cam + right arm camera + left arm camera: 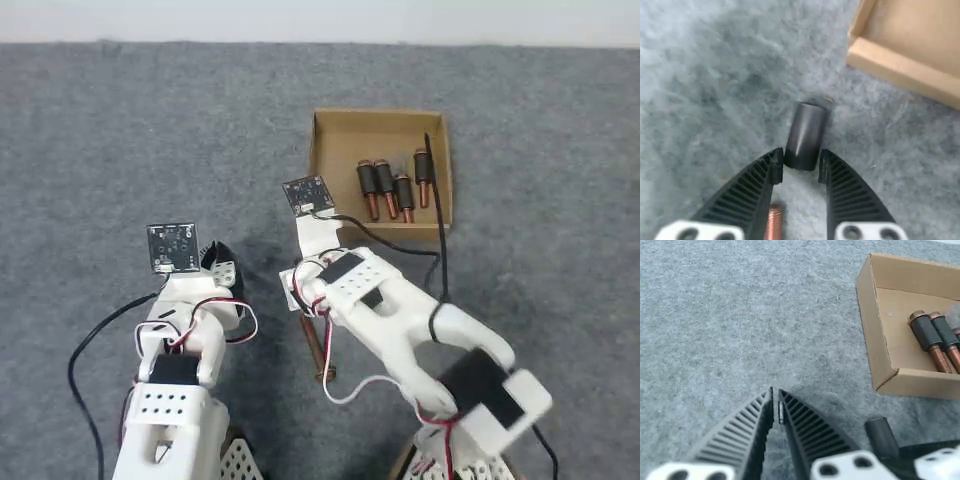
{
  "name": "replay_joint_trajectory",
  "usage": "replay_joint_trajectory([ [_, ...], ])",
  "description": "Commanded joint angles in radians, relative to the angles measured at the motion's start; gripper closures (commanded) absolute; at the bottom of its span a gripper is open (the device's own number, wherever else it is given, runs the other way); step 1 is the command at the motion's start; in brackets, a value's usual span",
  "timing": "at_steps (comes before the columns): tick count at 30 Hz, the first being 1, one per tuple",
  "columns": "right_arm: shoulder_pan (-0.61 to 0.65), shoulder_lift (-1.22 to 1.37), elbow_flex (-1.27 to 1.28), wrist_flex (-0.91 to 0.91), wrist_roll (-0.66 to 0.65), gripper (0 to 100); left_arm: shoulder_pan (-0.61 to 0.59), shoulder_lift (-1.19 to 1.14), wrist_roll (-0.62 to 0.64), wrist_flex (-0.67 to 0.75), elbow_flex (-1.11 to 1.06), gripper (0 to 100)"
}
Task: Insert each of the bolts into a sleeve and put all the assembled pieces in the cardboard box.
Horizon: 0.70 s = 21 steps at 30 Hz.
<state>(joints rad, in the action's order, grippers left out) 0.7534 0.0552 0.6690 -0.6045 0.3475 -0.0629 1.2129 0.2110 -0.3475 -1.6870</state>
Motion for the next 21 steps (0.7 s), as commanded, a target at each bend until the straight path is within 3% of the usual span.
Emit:
replay_joint_trajectory([
  [1,0.004,0.015,-0.077,0.01,0.008,90.0,0.006,0.023,-0.008,0.0,0.007,99],
  [12,0.004,0.042,-0.098,0.01,0.003,90.5,0.006,0.023,-0.008,0.0,0.007,99],
  [16,0.001,0.041,-0.098,0.01,0.003,99.8,0.006,0.023,-0.008,0.0,0.007,99],
  [21,-0.039,-0.004,-0.091,-0.01,0.002,99.1,0.006,0.023,-0.008,0.0,0.007,99],
])
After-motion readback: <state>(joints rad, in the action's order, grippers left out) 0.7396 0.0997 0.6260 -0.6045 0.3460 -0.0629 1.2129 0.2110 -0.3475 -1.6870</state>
